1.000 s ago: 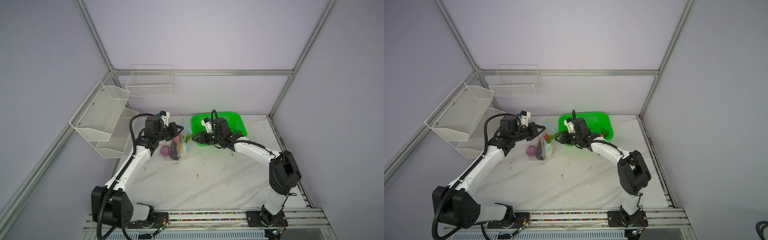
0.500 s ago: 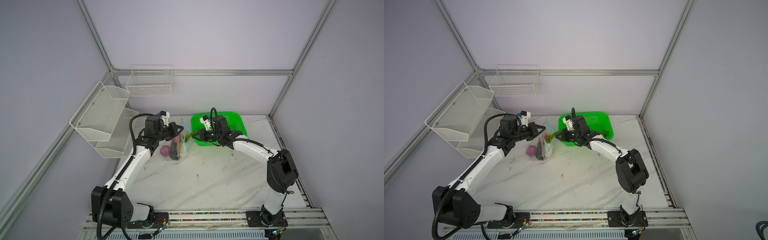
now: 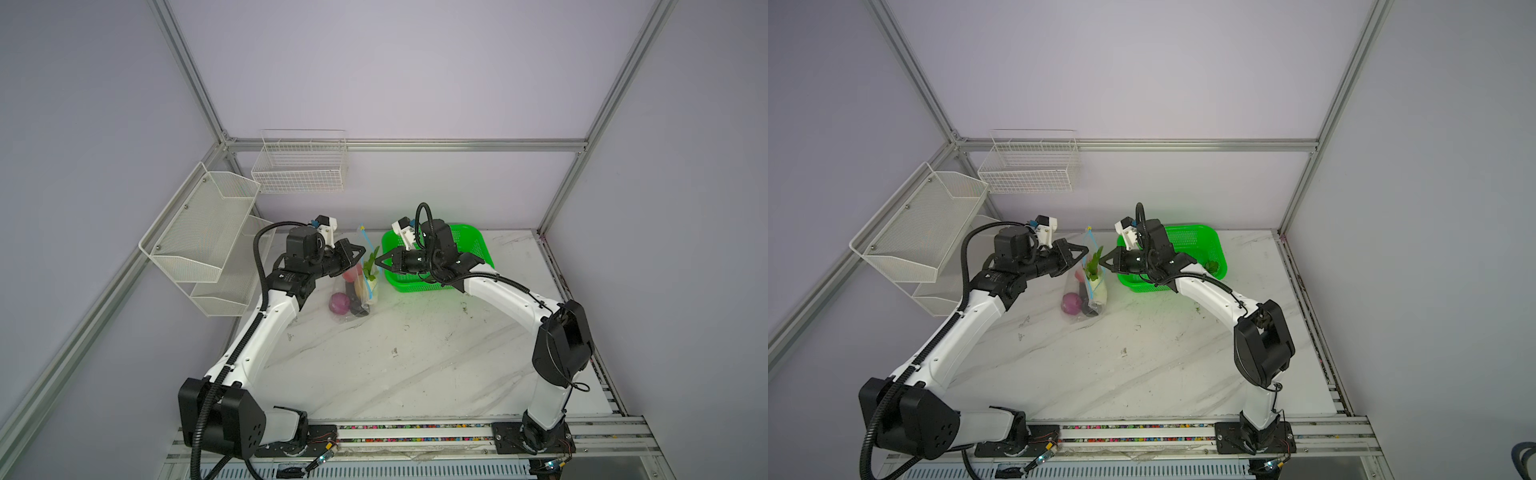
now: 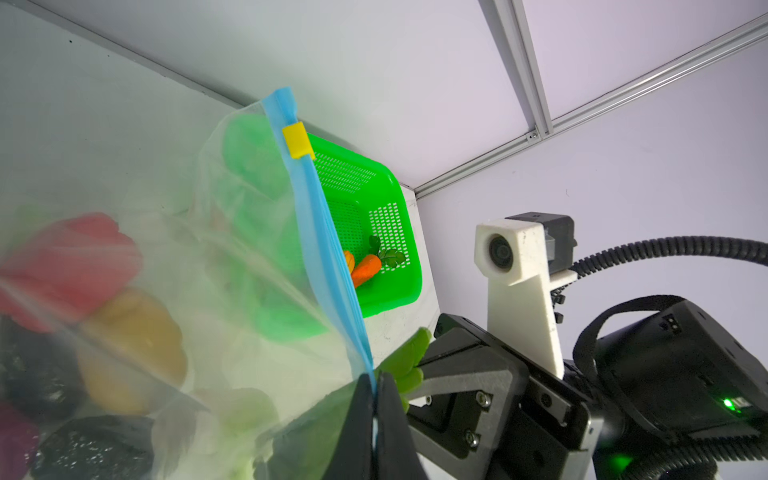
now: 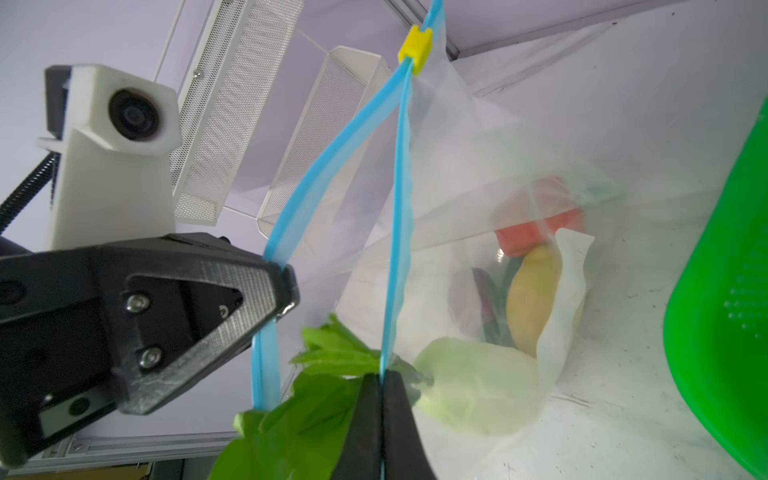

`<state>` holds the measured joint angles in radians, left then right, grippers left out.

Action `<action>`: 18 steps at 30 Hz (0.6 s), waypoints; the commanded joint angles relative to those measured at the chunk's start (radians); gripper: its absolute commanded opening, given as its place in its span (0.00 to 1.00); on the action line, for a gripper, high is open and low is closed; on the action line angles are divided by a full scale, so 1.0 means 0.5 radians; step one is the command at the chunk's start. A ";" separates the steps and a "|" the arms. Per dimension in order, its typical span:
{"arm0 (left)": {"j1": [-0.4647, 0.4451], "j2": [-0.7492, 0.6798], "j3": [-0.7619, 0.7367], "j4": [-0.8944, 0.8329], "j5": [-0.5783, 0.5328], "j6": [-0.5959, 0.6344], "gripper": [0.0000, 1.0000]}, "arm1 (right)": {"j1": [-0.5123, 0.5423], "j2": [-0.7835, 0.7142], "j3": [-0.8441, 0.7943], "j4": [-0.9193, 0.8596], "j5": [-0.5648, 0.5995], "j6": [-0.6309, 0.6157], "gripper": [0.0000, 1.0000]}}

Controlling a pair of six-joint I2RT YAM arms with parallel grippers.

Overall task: Place the food in the zip-top bag and seal the zipper
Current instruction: 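Close the right gripper on the blue zipper edge beside the left gripper, then lift the bag by its zipper with both grippers, drawing the edges together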

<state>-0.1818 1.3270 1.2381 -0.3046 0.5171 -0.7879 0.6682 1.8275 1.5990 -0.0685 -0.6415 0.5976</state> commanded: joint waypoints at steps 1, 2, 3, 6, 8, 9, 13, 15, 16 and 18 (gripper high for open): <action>0.032 -0.106 0.204 -0.004 -0.024 0.063 0.00 | 0.025 0.026 0.115 -0.055 0.036 0.005 0.00; 0.039 -0.113 0.211 -0.013 -0.033 0.066 0.00 | 0.029 0.028 0.148 -0.073 0.047 -0.001 0.00; 0.047 -0.120 0.219 -0.025 -0.040 0.069 0.00 | 0.033 0.035 0.179 -0.092 0.054 -0.003 0.00; 0.075 -0.144 0.238 -0.052 -0.063 0.075 0.00 | 0.050 0.053 0.293 -0.160 0.083 -0.023 0.00; 0.096 -0.155 0.241 -0.064 -0.072 0.076 0.00 | 0.056 0.069 0.380 -0.213 0.104 -0.041 0.00; 0.103 -0.161 0.242 -0.071 -0.077 0.076 0.00 | 0.058 0.075 0.412 -0.236 0.113 -0.048 0.00; 0.145 -0.187 0.226 -0.099 -0.102 0.085 0.00 | 0.060 0.085 0.515 -0.308 0.154 -0.069 0.00; 0.167 -0.204 0.203 -0.096 -0.111 0.085 0.00 | 0.060 0.088 0.557 -0.335 0.168 -0.075 0.00; 0.175 -0.214 0.189 -0.089 -0.111 0.080 0.00 | 0.063 0.093 0.582 -0.352 0.179 -0.078 0.00; 0.185 -0.225 0.171 -0.085 -0.113 0.079 0.00 | 0.068 0.102 0.636 -0.391 0.190 -0.087 0.00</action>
<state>-0.1005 1.2488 1.2716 -0.3691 0.4664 -0.7658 0.6937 1.8763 1.8675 -0.2436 -0.5636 0.5709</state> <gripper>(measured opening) 0.047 0.036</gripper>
